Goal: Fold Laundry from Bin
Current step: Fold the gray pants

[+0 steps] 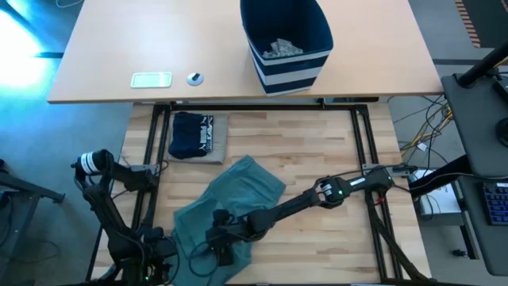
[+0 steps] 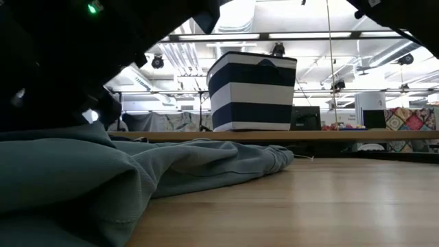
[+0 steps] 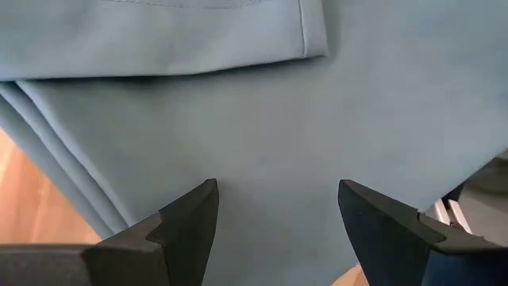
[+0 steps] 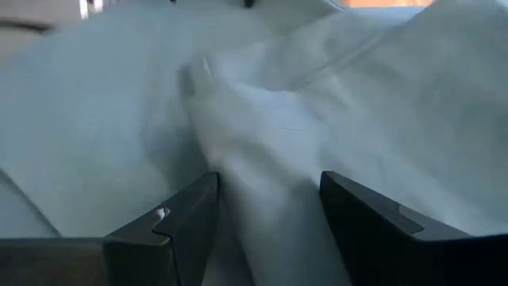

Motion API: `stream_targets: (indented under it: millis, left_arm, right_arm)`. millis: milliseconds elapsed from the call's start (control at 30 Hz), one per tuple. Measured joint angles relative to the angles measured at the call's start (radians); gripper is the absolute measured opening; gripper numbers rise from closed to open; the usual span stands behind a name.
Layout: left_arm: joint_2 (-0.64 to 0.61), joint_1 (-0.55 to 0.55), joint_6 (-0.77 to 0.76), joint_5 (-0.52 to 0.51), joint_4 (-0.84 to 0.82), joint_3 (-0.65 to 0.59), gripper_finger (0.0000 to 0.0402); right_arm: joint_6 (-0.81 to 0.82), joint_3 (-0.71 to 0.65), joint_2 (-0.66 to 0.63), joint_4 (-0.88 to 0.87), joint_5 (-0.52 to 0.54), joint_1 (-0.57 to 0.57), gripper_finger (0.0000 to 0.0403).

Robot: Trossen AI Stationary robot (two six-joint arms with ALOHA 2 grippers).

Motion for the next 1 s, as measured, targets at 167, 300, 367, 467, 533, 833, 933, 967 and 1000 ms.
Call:
stream_targets:
  millis: [167,300,367,467,533,833,933,967,1000]
  left_arm:
    - [0.002,0.003,0.009,0.012,0.001,-0.004,0.0245]
    - [0.002,0.006,0.002,0.013,0.002,-0.011,0.0245]
    - [0.002,0.006,-0.007,0.014,0.006,-0.017,0.0245]
    - [0.001,0.006,-0.012,0.019,0.014,-0.023,0.0245]
    - [0.0,0.006,-0.012,0.028,0.016,-0.028,0.0245]
    - [-0.001,0.008,-0.019,0.081,0.018,-0.049,0.0245]
    - [-0.001,0.007,-0.018,0.082,0.014,-0.049,0.0245]
    - [0.0,0.007,-0.018,0.083,0.013,-0.049,0.0245]
    - [0.0,0.007,-0.018,0.083,0.013,-0.05,0.0245]
  right_arm:
    - [-0.111,-0.006,0.0,0.012,-0.01,0.004,0.0219]
    - [-0.102,-0.008,0.028,0.033,-0.02,-0.002,0.0216]
    - [-0.044,-0.007,0.043,0.041,0.014,-0.006,0.0205]
    - [0.075,-0.006,0.043,0.048,0.031,-0.01,0.0165]
    - [0.147,-0.006,0.04,0.05,0.034,-0.014,0.0123]
    - [0.382,0.033,-0.103,-0.265,0.219,-0.007,0.0011]
    - [0.473,0.035,-0.194,-0.509,0.337,-0.005,0.001]
    - [0.508,0.035,-0.22,-0.598,0.365,-0.006,0.001]
    - [0.543,0.035,-0.239,-0.678,0.387,-0.009,0.001]
